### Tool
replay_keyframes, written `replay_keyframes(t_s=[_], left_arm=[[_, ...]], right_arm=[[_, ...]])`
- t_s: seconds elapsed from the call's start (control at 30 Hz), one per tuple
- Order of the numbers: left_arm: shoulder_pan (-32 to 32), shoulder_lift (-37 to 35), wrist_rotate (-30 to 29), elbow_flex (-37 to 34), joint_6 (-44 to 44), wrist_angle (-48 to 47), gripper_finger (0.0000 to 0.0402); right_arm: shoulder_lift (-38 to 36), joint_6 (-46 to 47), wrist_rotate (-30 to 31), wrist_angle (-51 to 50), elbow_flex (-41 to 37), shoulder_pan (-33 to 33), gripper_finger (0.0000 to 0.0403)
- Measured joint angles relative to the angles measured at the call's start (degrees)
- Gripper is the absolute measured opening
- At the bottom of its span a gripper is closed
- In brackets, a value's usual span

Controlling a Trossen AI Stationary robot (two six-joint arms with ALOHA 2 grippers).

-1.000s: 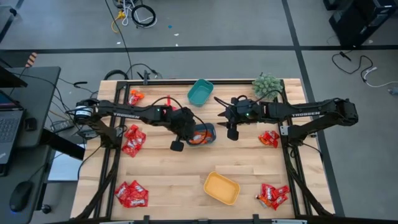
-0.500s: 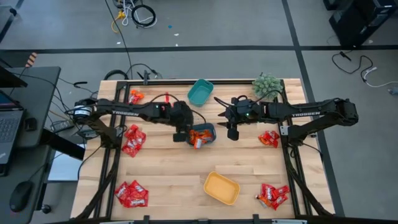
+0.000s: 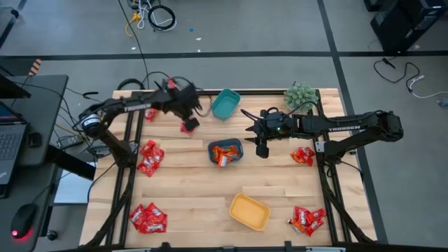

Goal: Sort candy
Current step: Put the orange chocolate into the blue bin

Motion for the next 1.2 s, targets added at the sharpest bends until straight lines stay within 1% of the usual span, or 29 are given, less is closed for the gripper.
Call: replay_keyframes(t_s=[0.07, 0.2, 0.3, 0.37, 0.47, 0.6, 0.73, 0.83, 1.0, 1.2], left_arm=[[4.32, 0.00, -0.53, -0.04, -0.16, -2.70, 0.0003], [11.76, 0.00, -2.13, -0.04, -2.61, -4.62, 0.0004], [15.91, 0.38, -2.19, -0.04, -2.36, -5.12, 0.0012], [17.91, 0.55, -1.82, -0.04, -1.52, -6.03, 0.0025], [19.69, 0.70, -1.22, -0.04, -1.35, -6.51, 0.0054], [21.53, 0.93, -1.13, -0.04, -2.30, -7.71, 0.0105], [23.25, 2.25, -1.02, -0.04, -3.72, -8.26, 0.0156], [24.55, 4.24, -1.23, -0.04, -4.33, -8.18, 0.0185], [26.26, 7.83, -5.56, -0.04, -4.36, -8.05, 0.0213], [27.29, 10.81, -8.34, 0.22, -4.19, -7.76, 0.0219]], right_arm=[[0.00, 0.00, 0.00, 0.04, 0.00, -0.02, 0.0172], [0.02, -0.02, 0.00, 0.33, 0.00, -0.02, 0.0172], [0.02, -0.02, 0.00, 0.39, 0.00, -0.02, 0.0172], [0.02, -0.02, 0.00, 0.39, 0.00, -0.02, 0.0172], [0.02, -0.02, -0.01, 0.39, 0.00, -0.02, 0.0172], [0.02, -0.02, -0.01, 0.52, 0.00, -0.02, 0.0172], [0.02, -0.02, -0.02, 0.54, 0.00, -0.02, 0.0174], [0.02, -0.04, -0.02, 0.52, 0.00, -0.02, 0.0174], [0.02, -0.05, -0.02, 0.52, 0.00, -0.02, 0.0175], [0.02, -0.04, -0.02, 0.50, 0.00, -0.02, 0.0176]])
